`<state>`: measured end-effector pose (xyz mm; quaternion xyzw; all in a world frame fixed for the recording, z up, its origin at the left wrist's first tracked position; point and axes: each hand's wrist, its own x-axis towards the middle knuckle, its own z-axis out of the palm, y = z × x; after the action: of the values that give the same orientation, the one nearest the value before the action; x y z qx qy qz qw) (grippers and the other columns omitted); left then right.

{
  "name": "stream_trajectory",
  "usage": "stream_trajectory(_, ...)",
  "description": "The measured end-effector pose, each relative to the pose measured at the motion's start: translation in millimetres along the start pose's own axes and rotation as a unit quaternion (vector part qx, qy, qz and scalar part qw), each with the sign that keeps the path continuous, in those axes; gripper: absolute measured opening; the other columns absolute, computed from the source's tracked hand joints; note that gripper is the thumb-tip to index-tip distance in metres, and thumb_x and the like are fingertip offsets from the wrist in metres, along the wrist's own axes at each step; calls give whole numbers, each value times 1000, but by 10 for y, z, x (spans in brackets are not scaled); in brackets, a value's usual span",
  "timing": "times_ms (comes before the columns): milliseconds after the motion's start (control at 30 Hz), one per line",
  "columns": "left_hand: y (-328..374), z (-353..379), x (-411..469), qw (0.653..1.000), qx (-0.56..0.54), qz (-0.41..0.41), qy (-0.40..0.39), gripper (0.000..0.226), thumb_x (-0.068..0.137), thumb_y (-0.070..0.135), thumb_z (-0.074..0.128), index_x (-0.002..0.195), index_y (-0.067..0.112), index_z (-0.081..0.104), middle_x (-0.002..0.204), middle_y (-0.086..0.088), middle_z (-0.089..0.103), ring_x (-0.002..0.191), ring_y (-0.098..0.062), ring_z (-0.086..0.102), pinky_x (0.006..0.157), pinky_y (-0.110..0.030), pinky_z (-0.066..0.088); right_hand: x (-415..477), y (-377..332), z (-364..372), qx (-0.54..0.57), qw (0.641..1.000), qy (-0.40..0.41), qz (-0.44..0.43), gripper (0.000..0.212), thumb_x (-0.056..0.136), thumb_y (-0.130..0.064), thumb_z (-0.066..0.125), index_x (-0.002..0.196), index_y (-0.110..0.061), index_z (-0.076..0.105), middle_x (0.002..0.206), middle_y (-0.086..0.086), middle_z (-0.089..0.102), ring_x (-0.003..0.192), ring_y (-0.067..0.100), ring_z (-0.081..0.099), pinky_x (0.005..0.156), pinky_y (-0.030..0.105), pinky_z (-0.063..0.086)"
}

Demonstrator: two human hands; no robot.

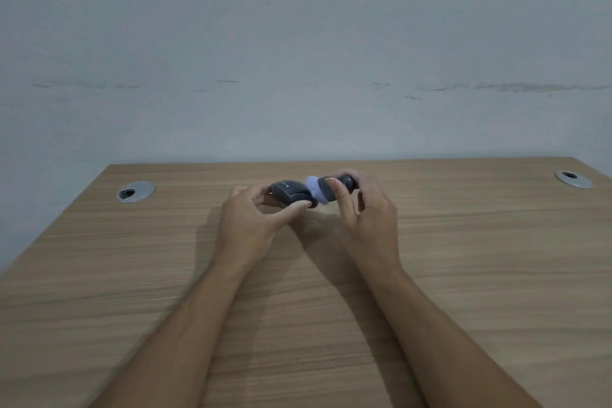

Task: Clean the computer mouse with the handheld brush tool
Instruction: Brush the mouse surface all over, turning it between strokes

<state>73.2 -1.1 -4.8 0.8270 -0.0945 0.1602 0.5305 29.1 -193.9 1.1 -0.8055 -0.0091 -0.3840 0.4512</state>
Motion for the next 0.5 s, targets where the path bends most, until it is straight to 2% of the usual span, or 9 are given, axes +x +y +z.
stream_trajectory(67, -6, 7, 7, 1000, -13, -1, -4, 31, 74, 53, 98, 100, 47, 84, 92, 41, 75, 116, -2, 66, 83, -10, 45, 11, -6, -43, 22, 1000, 10, 9, 9, 107, -30, 69, 114, -26, 75, 100, -11, 70, 83, 6, 61, 78, 17, 44)
stream_trajectory(100, -24, 10, 21, 1000, -13, -3, -7, 32, 73, 54, 98, 100, 46, 85, 91, 41, 75, 117, -2, 64, 84, -14, 46, 0, -40, -62, 30, 1000, 4, -4, 11, 107, -30, 69, 116, -25, 75, 102, -12, 71, 82, 4, 61, 78, 16, 44)
stream_trajectory(167, -51, 13, 39, 1000, -4, -4, -7, 38, 70, 59, 98, 102, 42, 87, 89, 24, 81, 115, 2, 63, 84, -16, 50, -41, -108, -61, 21, 998, -31, -57, 15, 107, -28, 69, 120, -23, 75, 107, -14, 70, 84, -2, 58, 79, 12, 43)
stream_trajectory(233, -52, 3, 43, 1000, 3, -2, -5, 33, 71, 58, 97, 98, 45, 84, 93, 17, 81, 110, 4, 65, 82, -14, 50, -60, -93, -25, 2, 994, -62, -94, 17, 107, -27, 69, 122, -22, 75, 108, -16, 68, 88, -6, 56, 81, 11, 41)
stream_trajectory(300, -38, -14, 29, 1000, -11, 2, 0, 28, 71, 57, 97, 94, 51, 81, 93, 22, 81, 113, -1, 67, 86, -18, 52, -15, -26, -10, -15, 994, -56, -93, 16, 107, -26, 69, 121, -20, 75, 108, -15, 67, 90, -3, 57, 81, 14, 43)
stream_trajectory(367, -32, -30, 20, 1000, -27, 3, 5, 32, 72, 60, 96, 101, 51, 84, 94, 32, 80, 119, -4, 68, 95, -28, 56, 28, 35, -30, -20, 996, -31, -77, 16, 108, -25, 69, 120, -18, 75, 108, -11, 69, 93, 0, 60, 82, 18, 46)
stream_trajectory(433, -41, -38, 27, 1000, -27, -1, 6, 37, 71, 63, 95, 104, 51, 85, 94, 29, 82, 119, -6, 70, 99, -33, 58, 33, 19, -64, -4, 997, -19, -73, 15, 108, -23, 69, 121, -17, 75, 109, -14, 69, 93, -4, 60, 82, 14, 43)
stream_trajectory(500, -33, -30, 35, 1000, -21, -6, 4, 38, 68, 66, 95, 101, 49, 85, 95, 25, 82, 117, -4, 70, 98, -33, 59, 0, -46, -70, 9, 995, -38, -91, 17, 108, -21, 69, 124, -17, 75, 110, -18, 66, 93, -7, 59, 84, 12, 43)
